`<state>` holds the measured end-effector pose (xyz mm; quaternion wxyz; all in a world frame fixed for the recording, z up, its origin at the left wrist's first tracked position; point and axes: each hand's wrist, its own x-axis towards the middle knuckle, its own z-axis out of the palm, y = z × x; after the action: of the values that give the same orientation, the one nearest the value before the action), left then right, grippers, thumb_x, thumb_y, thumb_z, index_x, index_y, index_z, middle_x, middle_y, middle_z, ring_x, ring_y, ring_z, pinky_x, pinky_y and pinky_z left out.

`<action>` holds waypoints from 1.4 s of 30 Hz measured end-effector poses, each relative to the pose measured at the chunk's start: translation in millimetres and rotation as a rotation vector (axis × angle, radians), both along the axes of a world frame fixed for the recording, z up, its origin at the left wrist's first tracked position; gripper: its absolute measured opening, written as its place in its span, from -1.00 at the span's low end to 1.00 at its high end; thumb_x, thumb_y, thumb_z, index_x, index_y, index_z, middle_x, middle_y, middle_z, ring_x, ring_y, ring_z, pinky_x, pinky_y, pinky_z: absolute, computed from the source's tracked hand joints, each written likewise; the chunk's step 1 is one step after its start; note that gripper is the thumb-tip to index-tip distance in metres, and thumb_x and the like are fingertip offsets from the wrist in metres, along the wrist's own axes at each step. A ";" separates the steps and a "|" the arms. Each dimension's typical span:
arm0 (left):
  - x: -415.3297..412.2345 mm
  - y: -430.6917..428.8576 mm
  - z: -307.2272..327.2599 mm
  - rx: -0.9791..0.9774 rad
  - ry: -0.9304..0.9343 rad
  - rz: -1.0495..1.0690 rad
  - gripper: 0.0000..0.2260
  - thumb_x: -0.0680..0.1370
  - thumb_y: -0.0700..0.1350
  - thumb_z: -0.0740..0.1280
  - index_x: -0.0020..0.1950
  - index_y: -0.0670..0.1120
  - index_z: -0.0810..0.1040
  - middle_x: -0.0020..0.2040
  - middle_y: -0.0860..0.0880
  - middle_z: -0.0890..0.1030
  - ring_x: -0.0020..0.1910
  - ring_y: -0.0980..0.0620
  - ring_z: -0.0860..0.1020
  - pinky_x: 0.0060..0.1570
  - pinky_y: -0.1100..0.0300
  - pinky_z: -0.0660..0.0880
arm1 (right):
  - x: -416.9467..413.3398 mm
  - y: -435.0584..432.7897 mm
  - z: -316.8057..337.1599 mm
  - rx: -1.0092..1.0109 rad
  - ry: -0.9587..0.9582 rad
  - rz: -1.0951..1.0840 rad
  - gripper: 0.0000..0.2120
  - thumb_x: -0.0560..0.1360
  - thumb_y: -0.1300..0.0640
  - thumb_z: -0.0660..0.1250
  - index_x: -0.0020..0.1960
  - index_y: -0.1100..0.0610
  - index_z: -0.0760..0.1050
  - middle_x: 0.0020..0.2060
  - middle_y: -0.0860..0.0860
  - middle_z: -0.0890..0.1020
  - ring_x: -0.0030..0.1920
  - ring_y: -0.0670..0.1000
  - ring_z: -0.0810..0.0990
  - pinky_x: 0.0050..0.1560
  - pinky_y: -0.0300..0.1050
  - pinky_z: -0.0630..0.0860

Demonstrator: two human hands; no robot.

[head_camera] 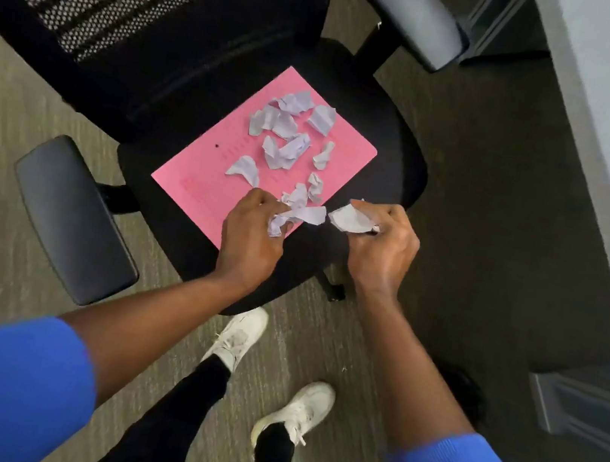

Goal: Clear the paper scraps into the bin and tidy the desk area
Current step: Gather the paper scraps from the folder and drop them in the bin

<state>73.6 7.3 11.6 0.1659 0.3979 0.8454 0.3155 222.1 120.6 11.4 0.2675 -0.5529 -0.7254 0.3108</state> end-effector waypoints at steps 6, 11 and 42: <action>79.7 6.2 -11.8 -0.015 -0.073 -0.175 -0.82 0.50 -0.20 0.55 0.10 -0.11 0.74 -0.01 -0.03 0.61 -0.05 -0.07 0.64 -0.03 0.03 0.58 | 98.5 -35.3 -16.4 -0.137 0.016 -0.267 -0.71 0.39 0.25 0.61 0.07 0.00 0.79 -0.10 -0.09 0.71 -0.12 -0.12 0.67 -0.02 -0.19 0.61; 153.8 4.0 -33.2 -0.073 -0.117 -0.347 -0.81 0.52 -0.17 0.53 0.13 -0.08 0.75 0.01 -0.01 0.62 -0.02 -0.06 0.65 0.04 0.01 0.61 | 180.6 -74.6 -32.0 -0.221 -0.020 -0.450 -0.77 0.40 0.24 0.54 0.00 0.01 0.80 -0.09 -0.06 0.75 -0.11 -0.07 0.69 -0.06 -0.50 0.44; 489.8 28.0 -262.7 -0.620 -0.608 -0.624 -0.30 0.49 0.06 0.34 0.63 -0.08 0.32 0.52 -0.09 0.51 0.50 -0.10 0.48 0.48 0.16 0.37 | 490.0 -108.2 -289.9 -0.733 -0.264 -0.695 -0.54 0.36 -0.04 0.39 0.25 0.01 0.64 0.16 0.13 0.73 0.13 0.27 0.73 0.12 0.20 0.69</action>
<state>563.4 35.3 -251.1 0.5990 0.4533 0.6542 0.0875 712.1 12.4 -278.5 0.0501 -0.8528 -0.3702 0.3649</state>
